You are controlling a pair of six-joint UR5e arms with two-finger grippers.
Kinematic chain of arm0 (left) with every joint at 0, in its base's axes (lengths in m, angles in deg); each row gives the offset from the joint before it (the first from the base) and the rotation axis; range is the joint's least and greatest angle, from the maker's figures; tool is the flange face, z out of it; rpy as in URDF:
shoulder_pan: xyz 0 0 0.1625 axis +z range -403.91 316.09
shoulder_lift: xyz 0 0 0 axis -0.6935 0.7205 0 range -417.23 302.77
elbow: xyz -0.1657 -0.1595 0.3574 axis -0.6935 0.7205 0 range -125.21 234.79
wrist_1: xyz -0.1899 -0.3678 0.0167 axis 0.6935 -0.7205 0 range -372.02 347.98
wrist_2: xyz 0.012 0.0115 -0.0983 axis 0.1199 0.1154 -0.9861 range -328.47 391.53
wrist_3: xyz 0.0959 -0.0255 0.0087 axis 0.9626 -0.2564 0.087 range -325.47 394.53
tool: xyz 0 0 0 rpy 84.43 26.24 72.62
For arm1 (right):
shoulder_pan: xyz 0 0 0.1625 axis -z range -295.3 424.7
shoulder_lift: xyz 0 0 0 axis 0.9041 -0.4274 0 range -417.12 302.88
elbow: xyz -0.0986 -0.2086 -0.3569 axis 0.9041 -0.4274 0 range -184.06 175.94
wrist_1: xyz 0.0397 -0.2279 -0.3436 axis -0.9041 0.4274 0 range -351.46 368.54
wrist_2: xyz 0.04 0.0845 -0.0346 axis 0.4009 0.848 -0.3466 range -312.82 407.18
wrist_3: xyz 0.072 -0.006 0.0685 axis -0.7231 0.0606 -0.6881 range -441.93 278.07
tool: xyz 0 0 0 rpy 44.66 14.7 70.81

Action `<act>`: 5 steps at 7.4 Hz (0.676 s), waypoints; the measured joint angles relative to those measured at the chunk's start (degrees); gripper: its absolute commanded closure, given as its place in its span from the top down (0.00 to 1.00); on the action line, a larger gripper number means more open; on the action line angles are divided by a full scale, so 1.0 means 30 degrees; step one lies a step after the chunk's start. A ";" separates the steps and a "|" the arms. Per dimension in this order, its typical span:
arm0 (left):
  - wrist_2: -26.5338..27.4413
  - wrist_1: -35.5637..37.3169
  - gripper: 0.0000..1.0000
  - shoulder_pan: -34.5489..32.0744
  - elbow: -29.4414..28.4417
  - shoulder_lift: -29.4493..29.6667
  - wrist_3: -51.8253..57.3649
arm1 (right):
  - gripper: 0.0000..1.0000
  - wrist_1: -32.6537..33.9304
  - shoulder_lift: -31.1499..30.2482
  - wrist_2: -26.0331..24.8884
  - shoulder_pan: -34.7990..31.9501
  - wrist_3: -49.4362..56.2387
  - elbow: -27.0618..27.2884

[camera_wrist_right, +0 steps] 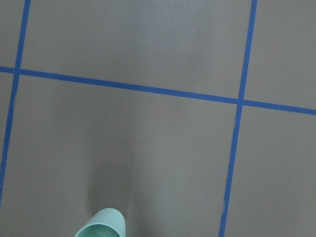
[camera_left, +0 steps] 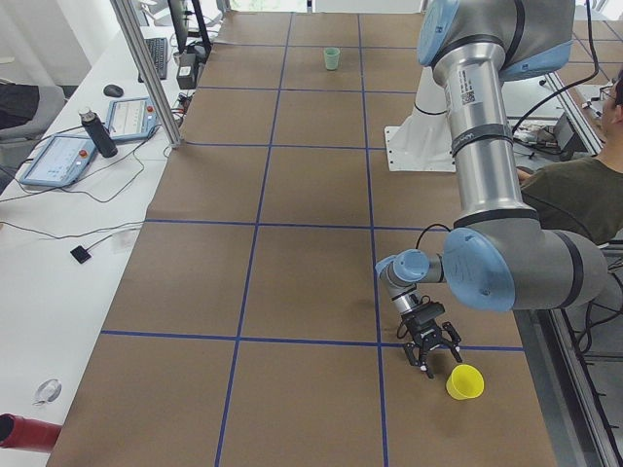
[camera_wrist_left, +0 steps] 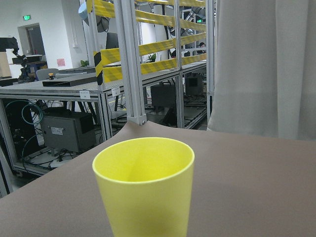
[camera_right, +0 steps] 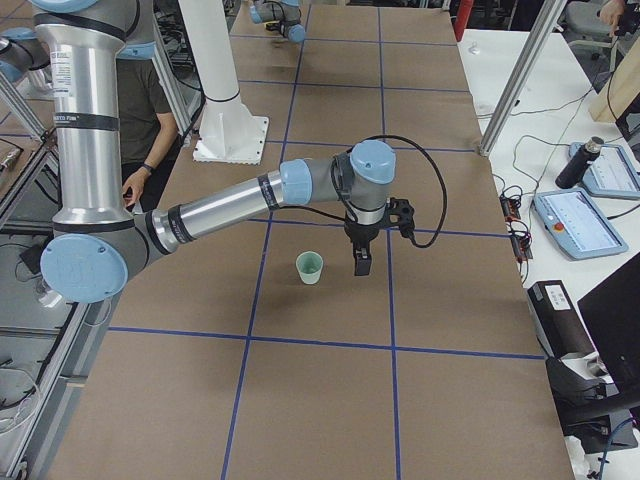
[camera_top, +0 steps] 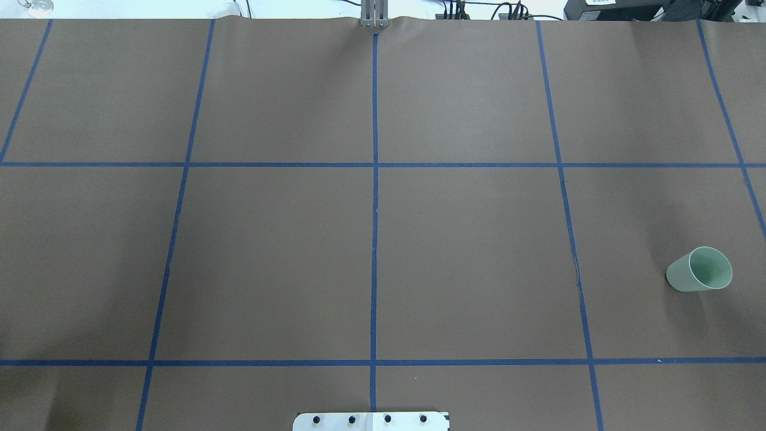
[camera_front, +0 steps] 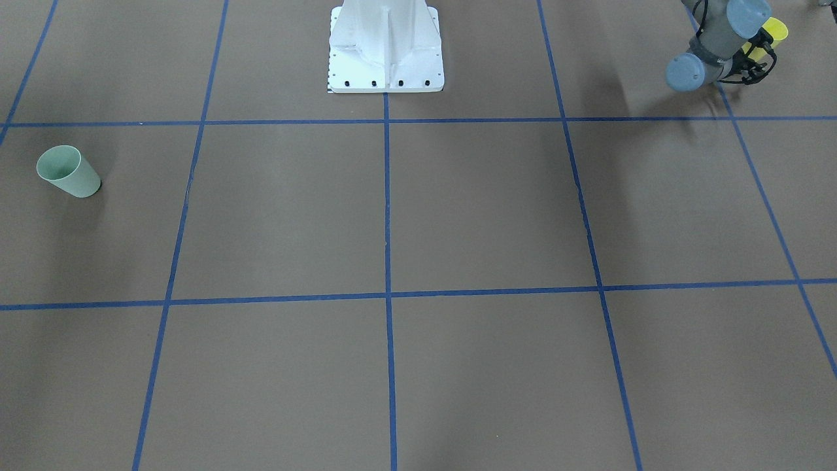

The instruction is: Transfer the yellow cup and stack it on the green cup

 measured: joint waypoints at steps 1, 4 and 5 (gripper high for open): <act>-0.0095 -0.0263 0.95 0.0220 -0.0007 -0.0146 -0.0306 | 1.00 0.0005 0.0012 -0.0122 -0.0002 -0.0018 0.0141; -0.0150 -0.0856 0.95 0.0520 -0.0195 -0.0491 -0.0675 | 1.00 0.0008 0.0064 -0.0312 -0.0002 -0.0043 0.0317; -0.0159 -0.1281 0.95 0.0684 -0.0452 -0.0539 -0.0840 | 1.00 0.0009 0.0062 -0.0332 -0.0003 -0.0044 0.0341</act>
